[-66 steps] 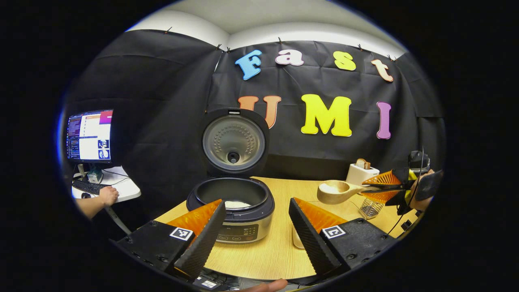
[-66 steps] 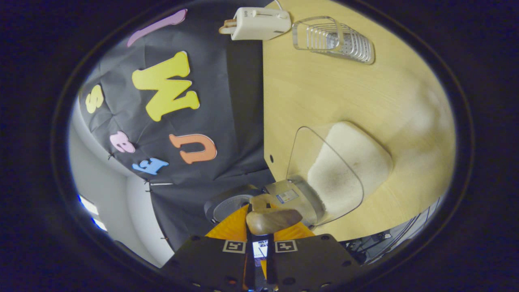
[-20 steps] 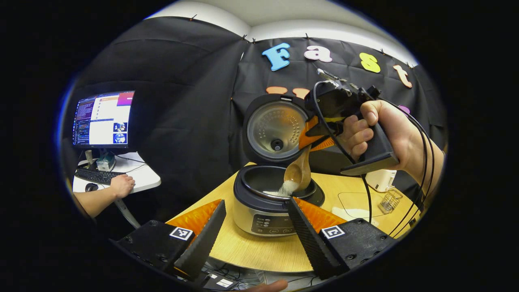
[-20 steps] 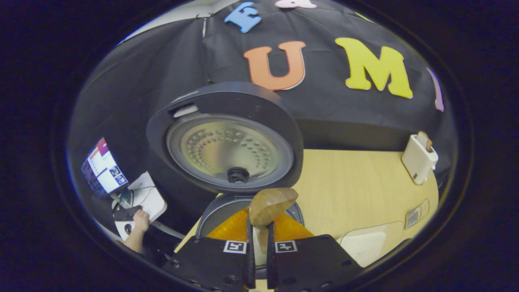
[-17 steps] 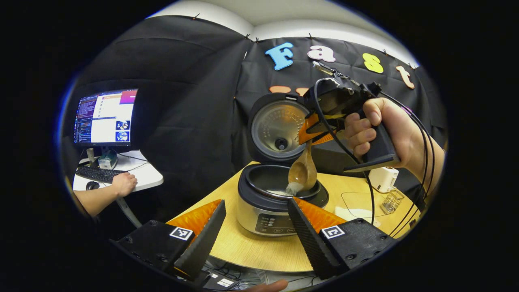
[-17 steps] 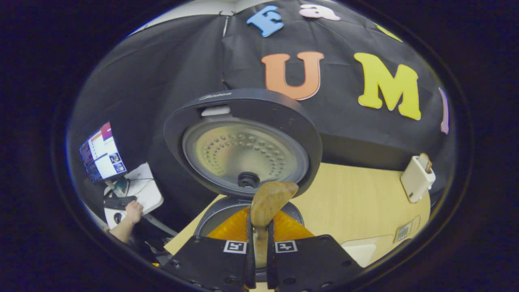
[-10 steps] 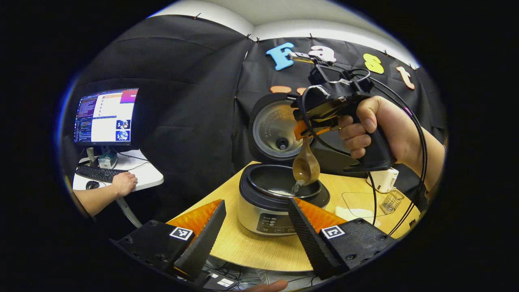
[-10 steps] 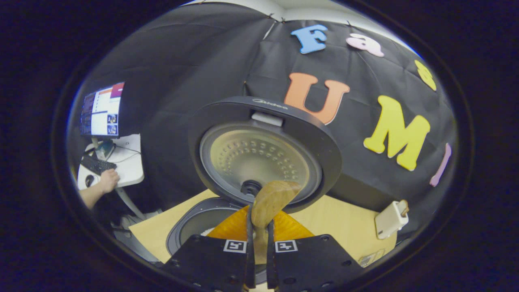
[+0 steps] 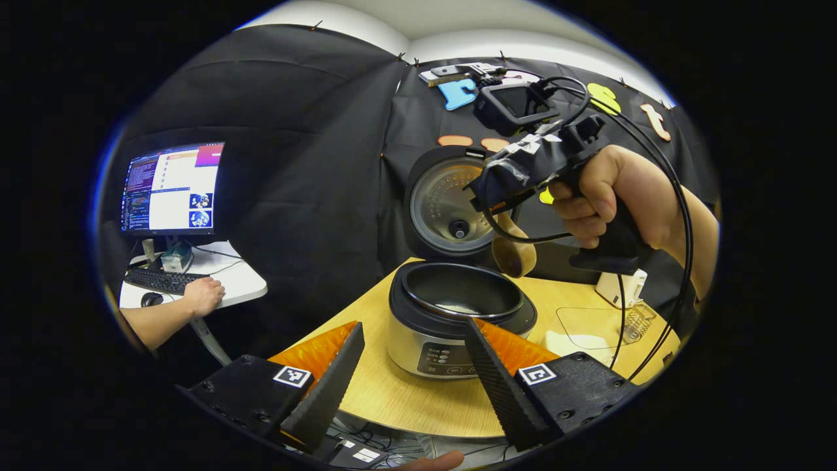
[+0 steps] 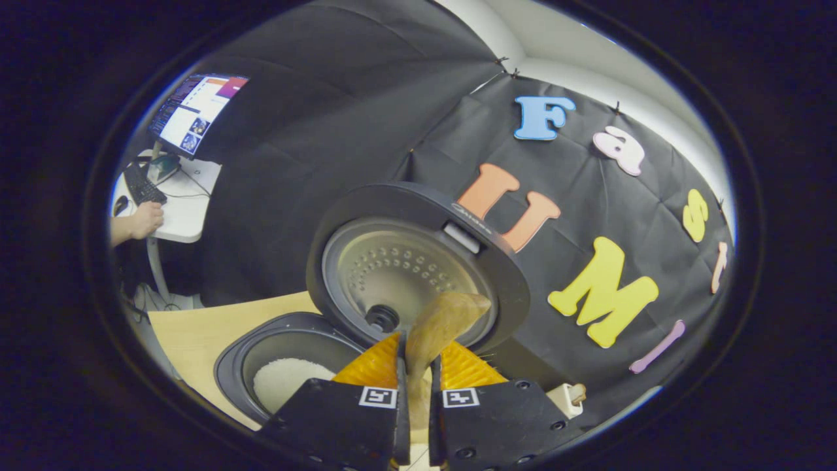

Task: Close the left gripper, press the button to open the rice cooker; take a wooden spoon from the chopstick holder with the right hand, scoop a spoonful of rice and pour it into the rice cooker, then put the wooden spoon back into the chopstick holder.

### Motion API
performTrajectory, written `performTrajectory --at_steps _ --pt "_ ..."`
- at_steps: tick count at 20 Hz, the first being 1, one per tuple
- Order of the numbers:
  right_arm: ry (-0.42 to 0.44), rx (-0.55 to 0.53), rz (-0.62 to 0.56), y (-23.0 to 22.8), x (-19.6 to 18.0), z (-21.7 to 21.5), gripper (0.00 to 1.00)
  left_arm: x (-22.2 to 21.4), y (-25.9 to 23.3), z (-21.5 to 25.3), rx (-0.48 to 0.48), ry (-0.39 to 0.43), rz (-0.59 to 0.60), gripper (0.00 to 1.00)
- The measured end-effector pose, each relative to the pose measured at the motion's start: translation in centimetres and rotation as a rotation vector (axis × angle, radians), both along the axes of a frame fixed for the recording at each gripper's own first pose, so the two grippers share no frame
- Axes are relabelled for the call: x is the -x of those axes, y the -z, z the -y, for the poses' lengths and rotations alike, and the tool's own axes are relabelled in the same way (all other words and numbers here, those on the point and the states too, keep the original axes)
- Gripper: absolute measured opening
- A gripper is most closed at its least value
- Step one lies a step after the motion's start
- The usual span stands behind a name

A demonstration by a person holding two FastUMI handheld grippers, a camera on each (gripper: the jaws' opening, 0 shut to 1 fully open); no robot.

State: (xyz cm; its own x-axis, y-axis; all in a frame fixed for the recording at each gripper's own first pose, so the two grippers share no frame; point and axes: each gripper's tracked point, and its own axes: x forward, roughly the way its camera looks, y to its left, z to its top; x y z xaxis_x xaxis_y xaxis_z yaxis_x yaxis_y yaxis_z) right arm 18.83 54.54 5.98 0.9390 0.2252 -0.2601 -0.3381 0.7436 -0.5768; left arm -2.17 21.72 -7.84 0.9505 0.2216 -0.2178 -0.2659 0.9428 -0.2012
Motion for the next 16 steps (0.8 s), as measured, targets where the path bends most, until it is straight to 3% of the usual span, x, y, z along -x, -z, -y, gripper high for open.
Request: performTrajectory --at_steps 6,16 --pt "0.085 -0.055 0.05 -3.4 -1.2 7.1 0.1 0.0 -0.2 -0.1 -0.027 -0.014 -0.005 0.99" --pt "0.275 -0.16 0.076 -6.0 -2.5 22.8 0.11 -0.7 -0.7 0.3 -0.108 0.071 0.025 0.99"
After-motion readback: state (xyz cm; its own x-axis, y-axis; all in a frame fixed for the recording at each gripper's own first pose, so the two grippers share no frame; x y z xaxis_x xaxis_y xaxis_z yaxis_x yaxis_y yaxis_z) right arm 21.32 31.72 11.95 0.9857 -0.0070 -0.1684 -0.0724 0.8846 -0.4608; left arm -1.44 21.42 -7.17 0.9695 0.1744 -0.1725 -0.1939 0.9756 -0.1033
